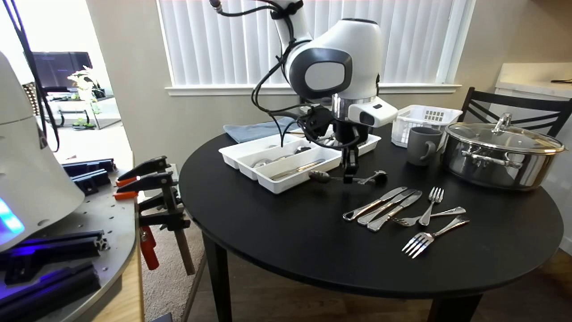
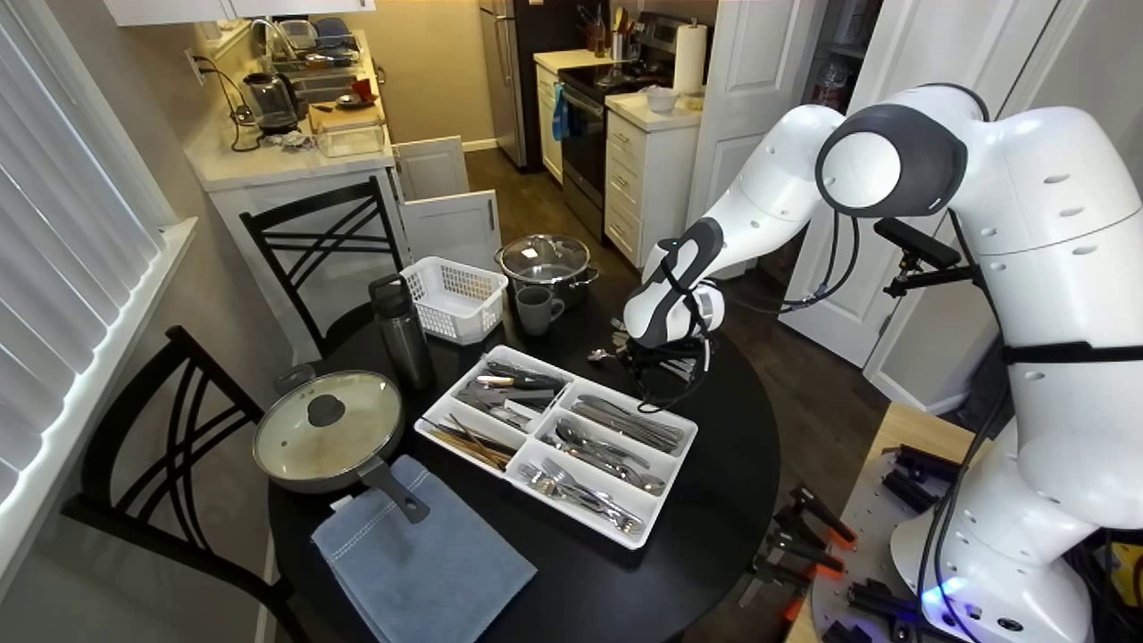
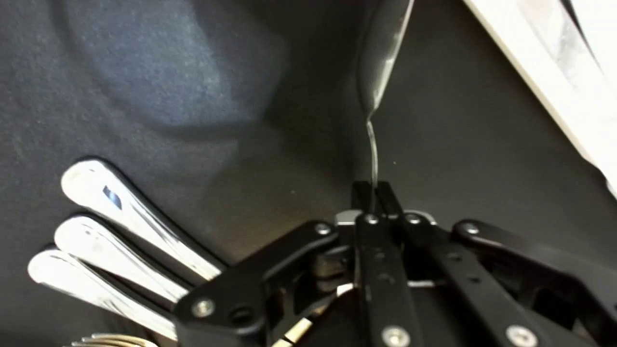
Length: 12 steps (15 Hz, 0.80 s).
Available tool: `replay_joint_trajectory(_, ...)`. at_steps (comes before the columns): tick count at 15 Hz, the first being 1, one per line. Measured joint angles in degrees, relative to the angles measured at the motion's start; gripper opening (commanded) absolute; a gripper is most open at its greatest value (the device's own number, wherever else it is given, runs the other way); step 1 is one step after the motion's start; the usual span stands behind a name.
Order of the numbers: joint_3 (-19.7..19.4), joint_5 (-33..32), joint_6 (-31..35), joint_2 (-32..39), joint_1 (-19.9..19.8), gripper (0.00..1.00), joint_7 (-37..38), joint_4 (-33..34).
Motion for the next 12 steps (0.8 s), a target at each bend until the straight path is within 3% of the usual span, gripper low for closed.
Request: replay_joint_trajectory(12, -0.16, -0.50, 0.07, -3.49, 0.41, 0.00, -8.90, 0.18)
